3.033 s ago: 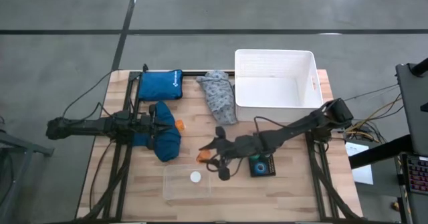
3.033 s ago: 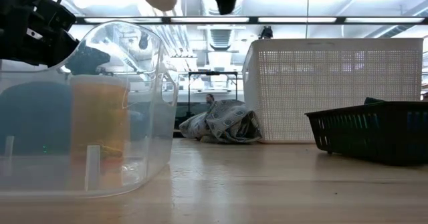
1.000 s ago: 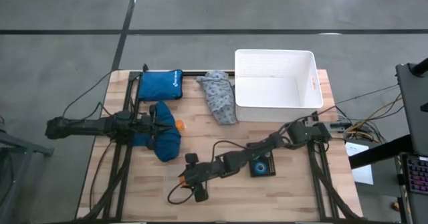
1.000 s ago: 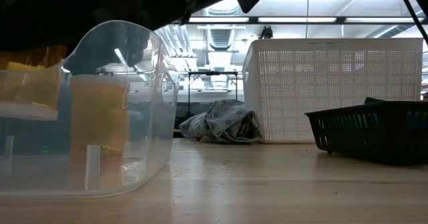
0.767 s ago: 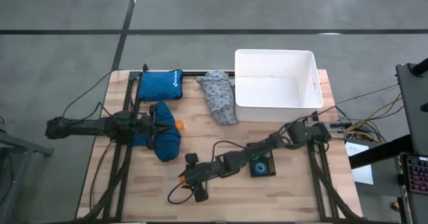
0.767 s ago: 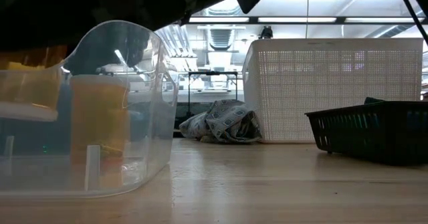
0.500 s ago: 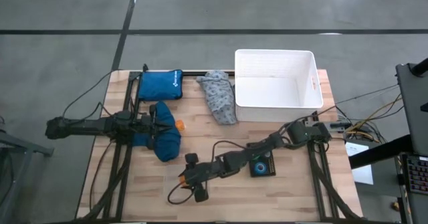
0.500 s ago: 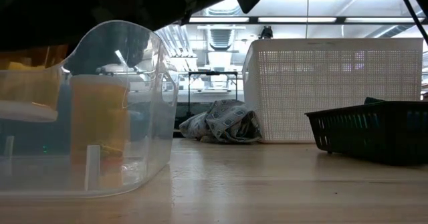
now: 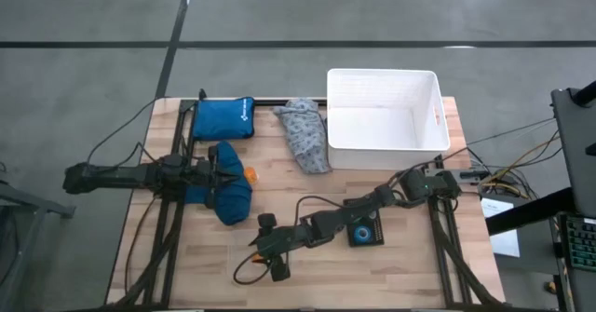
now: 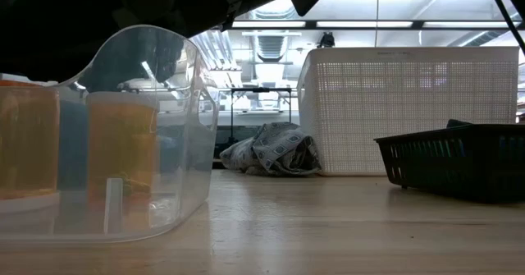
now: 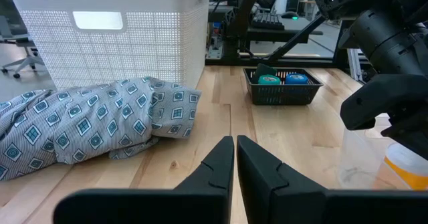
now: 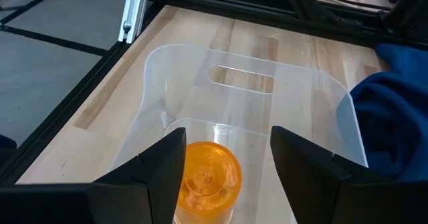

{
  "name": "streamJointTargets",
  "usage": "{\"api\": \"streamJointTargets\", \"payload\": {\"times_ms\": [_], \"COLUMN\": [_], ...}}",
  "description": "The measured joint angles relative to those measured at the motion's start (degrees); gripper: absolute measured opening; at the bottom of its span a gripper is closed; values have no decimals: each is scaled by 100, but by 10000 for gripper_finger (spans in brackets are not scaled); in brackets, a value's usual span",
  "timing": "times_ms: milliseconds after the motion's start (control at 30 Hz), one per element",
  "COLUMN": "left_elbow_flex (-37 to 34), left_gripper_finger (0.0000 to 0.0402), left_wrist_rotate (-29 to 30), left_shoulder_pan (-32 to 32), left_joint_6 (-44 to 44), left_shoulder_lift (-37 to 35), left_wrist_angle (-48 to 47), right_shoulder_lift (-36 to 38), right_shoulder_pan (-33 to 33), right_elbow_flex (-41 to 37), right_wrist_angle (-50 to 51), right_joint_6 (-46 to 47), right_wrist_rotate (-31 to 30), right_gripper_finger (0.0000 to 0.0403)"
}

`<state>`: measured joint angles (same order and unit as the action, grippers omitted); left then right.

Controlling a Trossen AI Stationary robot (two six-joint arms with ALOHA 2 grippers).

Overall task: Pick & place medical supplies in basket/bin
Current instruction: Put the orange pill bottle into the transparent bin

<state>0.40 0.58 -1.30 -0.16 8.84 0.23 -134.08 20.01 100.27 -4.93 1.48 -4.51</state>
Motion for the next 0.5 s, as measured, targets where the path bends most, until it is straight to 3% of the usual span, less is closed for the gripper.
{"api": "streamJointTargets", "payload": {"times_ms": [300, 500], "left_elbow_flex": [0, -2], "left_gripper_finger": [26, 26], "left_wrist_rotate": [0, 0], "left_shoulder_pan": [0, -2], "left_joint_6": [2, 20], "left_shoulder_lift": [0, 1], "left_wrist_angle": [0, -1], "right_shoulder_lift": [236, 680], "right_shoulder_pan": [-1, -186], "right_elbow_flex": [0, -17], "right_wrist_angle": [214, 426], "right_joint_6": [-101, -476], "right_wrist_rotate": [0, 27], "right_gripper_finger": [219, 255]}}
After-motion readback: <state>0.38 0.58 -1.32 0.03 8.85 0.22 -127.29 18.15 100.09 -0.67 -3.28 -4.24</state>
